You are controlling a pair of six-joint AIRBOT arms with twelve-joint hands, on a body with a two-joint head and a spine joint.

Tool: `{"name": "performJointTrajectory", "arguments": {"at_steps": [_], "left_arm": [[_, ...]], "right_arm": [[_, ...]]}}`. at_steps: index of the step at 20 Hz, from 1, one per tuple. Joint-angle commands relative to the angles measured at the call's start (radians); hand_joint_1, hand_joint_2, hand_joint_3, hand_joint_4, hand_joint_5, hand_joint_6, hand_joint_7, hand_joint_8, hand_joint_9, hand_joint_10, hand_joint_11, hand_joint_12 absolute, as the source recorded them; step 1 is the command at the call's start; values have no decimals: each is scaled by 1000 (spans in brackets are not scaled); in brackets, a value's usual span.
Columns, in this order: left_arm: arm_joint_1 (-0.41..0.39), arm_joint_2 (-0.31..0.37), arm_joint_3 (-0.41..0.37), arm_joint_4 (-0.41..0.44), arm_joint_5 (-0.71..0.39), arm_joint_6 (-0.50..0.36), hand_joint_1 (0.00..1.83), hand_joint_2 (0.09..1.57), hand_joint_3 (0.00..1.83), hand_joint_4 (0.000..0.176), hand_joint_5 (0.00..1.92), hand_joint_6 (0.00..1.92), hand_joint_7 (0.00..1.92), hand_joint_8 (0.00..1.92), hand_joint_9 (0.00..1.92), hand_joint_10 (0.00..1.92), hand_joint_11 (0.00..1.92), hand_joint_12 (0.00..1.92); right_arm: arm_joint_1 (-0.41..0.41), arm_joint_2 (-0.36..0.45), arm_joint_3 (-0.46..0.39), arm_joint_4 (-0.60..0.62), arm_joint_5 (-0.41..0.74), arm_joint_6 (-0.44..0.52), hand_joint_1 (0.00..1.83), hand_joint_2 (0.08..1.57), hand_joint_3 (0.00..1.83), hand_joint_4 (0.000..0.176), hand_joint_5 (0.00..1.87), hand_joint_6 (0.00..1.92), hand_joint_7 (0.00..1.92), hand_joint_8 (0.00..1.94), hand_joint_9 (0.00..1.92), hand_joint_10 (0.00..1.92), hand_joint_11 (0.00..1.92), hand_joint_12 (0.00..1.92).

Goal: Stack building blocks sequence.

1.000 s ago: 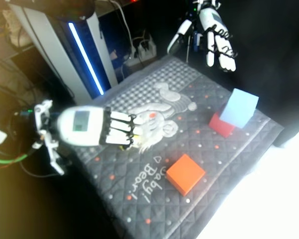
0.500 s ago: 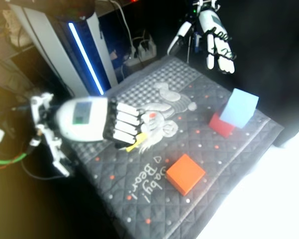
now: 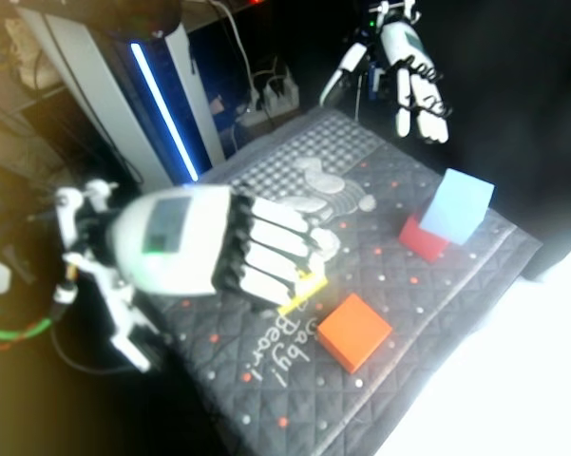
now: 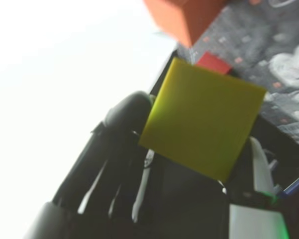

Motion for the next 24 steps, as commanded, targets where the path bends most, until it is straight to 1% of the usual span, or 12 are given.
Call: {"name": "performJointTrajectory", "arguments": {"at_steps": [1,3,4,8,9,10,11,12,13,17,20,24], "left_arm": [[-9,-3,8,-15,-123,-8,795,775,1,63,196,0,0,0,0,0,9,24],[-10,-6,12,-14,-122,-11,801,780,3,71,196,0,0,0,0,0,18,31],[-11,-10,16,-12,-119,-13,787,782,3,89,191,0,0,0,0,0,3,26],[-16,-17,23,-2,-112,-23,818,767,0,79,198,2,0,0,0,0,16,7],[-17,-18,25,-1,-112,-23,818,770,0,74,203,4,0,0,0,0,31,14],[-18,-19,25,0,-112,-23,808,763,0,72,206,4,0,0,0,0,36,17],[-19,-20,27,1,-111,-23,806,763,0,77,203,3,0,0,0,0,23,13],[-20,-21,28,3,-110,-24,829,764,0,78,206,3,0,0,0,0,5,6],[-23,-22,29,5,-110,-25,830,766,0,70,212,5,0,0,0,0,11,9],[-28,-27,33,7,-108,-25,826,769,0,67,216,4,0,0,0,0,0,6],[-31,-30,35,9,-107,-27,837,761,0,55,224,6,0,0,0,0,0,0],[-34,-33,35,10,-109,-27,845,762,0,65,226,4,0,0,0,0,0,0]], "right_arm": [[21,-4,10,31,83,-5,1375,1072,2,0,980,900,1024,880,1108,1015,1130,1141],[42,-26,34,39,67,-9,1378,1079,0,0,1005,876,984,910,1084,1076,1120,1173],[57,-41,50,53,52,-21,1380,1079,0,0,978,921,999,881,1095,1064,1105,1204],[63,-88,112,109,18,-23,1386,1100,1,0,957,959,941,936,1032,1155,1161,1099],[64,-98,126,114,6,-23,1382,1086,0,0,994,941,997,838,1067,1103,1170,1099],[65,-104,134,115,0,-23,1259,1110,5,0,985,1014,993,938,1173,900,1179,1073],[65,-113,147,119,-11,-23,1359,1075,0,0,1026,861,1023,840,1127,1016,1174,1057],[65,-124,160,125,-20,-23,1270,1085,2,0,1033,836,1054,948,1194,888,1181,1060],[65,-132,169,131,-25,-23,1369,1061,0,0,1098,624,1034,919,1139,1025,1162,1089],[65,-153,186,140,-32,-23,1391,1081,1,0,1012,889,983,869,1054,1108,1147,900],[65,-160,188,140,-32,-23,1391,1077,0,0,998,927,986,849,1086,1046,1211,865],[65,-183,196,157,-33,-23,1389,1081,0,0,1014,899,966,868,1073,1073,1184,877]]}}
